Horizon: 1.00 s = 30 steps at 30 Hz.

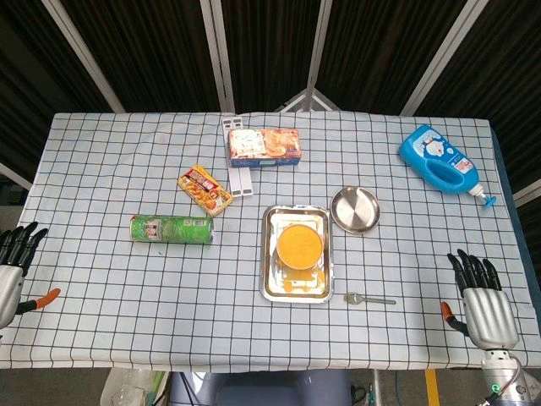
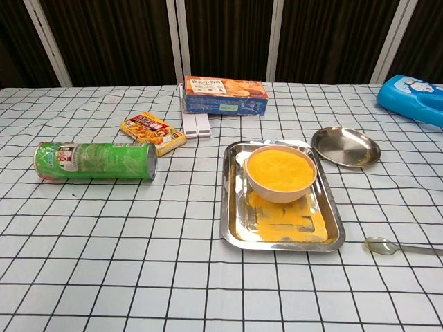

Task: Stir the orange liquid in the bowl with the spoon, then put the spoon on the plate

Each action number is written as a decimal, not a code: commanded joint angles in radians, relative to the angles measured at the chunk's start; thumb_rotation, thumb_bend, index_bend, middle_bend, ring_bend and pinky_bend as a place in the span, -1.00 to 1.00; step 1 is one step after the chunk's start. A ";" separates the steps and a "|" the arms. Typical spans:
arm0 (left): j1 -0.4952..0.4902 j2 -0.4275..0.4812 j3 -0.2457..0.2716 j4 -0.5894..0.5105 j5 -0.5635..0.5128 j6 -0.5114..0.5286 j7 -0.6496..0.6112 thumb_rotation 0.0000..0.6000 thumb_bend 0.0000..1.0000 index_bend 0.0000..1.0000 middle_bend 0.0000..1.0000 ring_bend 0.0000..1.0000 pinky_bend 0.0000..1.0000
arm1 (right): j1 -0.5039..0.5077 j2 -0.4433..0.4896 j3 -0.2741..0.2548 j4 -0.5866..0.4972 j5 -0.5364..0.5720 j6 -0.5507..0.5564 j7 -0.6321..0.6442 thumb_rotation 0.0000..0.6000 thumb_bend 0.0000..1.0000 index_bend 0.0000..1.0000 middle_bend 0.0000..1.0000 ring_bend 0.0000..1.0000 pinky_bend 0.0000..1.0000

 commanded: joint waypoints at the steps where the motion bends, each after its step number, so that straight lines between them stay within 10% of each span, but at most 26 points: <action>1: 0.006 -0.001 -0.008 0.002 -0.004 -0.013 -0.008 1.00 -1.00 -1.00 -1.00 -1.00 -1.00 | 0.000 -0.002 -0.002 0.000 -0.003 -0.001 -0.004 1.00 -0.19 -1.00 -1.00 -1.00 -1.00; 10: 0.015 -0.002 -0.013 -0.001 0.023 -0.013 -0.009 1.00 -1.00 -1.00 -1.00 -1.00 -1.00 | 0.004 -0.008 -0.008 -0.009 -0.005 -0.014 -0.011 1.00 -0.19 -0.99 -1.00 -1.00 -1.00; 18: 0.018 -0.005 -0.022 0.002 0.037 -0.020 -0.007 1.00 -1.00 -1.00 -1.00 -1.00 -1.00 | 0.040 -0.051 -0.007 -0.059 0.033 -0.087 -0.069 1.00 -0.19 -0.18 -0.87 -1.00 -1.00; 30: 0.012 -0.014 -0.034 0.006 0.051 -0.050 -0.002 1.00 -1.00 -1.00 -1.00 -1.00 -1.00 | 0.107 -0.245 0.034 0.029 0.169 -0.158 -0.259 1.00 -0.19 0.02 -0.77 -1.00 -1.00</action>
